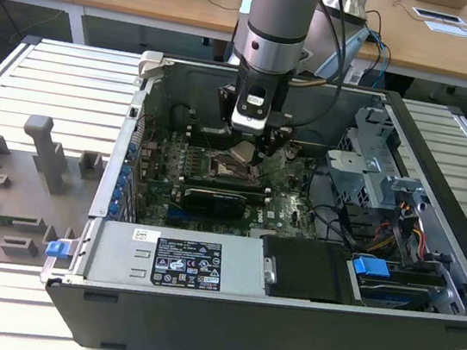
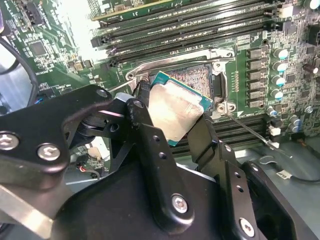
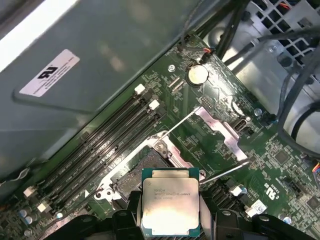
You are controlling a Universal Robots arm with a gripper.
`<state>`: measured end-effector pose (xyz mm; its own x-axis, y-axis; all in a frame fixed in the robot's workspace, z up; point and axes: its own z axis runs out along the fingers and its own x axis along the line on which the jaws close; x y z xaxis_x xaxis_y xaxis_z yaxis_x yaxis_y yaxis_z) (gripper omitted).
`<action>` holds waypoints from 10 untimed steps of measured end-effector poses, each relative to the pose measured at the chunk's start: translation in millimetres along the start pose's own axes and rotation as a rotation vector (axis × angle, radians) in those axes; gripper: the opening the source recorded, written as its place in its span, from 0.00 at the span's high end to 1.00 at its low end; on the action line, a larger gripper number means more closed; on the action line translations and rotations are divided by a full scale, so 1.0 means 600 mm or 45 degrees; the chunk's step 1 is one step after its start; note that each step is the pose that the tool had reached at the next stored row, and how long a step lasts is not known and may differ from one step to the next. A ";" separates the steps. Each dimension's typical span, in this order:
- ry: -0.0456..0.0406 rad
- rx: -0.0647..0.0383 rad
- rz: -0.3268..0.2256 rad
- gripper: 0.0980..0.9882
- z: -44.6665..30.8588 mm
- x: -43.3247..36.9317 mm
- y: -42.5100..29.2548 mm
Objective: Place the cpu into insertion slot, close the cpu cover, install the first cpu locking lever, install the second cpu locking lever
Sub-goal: 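Place the cpu into insertion slot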
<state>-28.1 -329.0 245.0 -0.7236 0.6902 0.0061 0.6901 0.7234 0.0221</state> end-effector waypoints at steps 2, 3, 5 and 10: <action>-0.001 0.001 0.029 0.50 0.000 0.000 0.000; -0.002 0.001 0.049 0.50 0.000 0.000 0.000; -0.004 0.002 0.090 0.50 0.000 0.000 0.000; -0.008 0.003 0.161 0.50 0.001 0.000 0.000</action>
<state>-28.1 -329.0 244.5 -0.6309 0.7759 0.0025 0.7758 0.6307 0.0189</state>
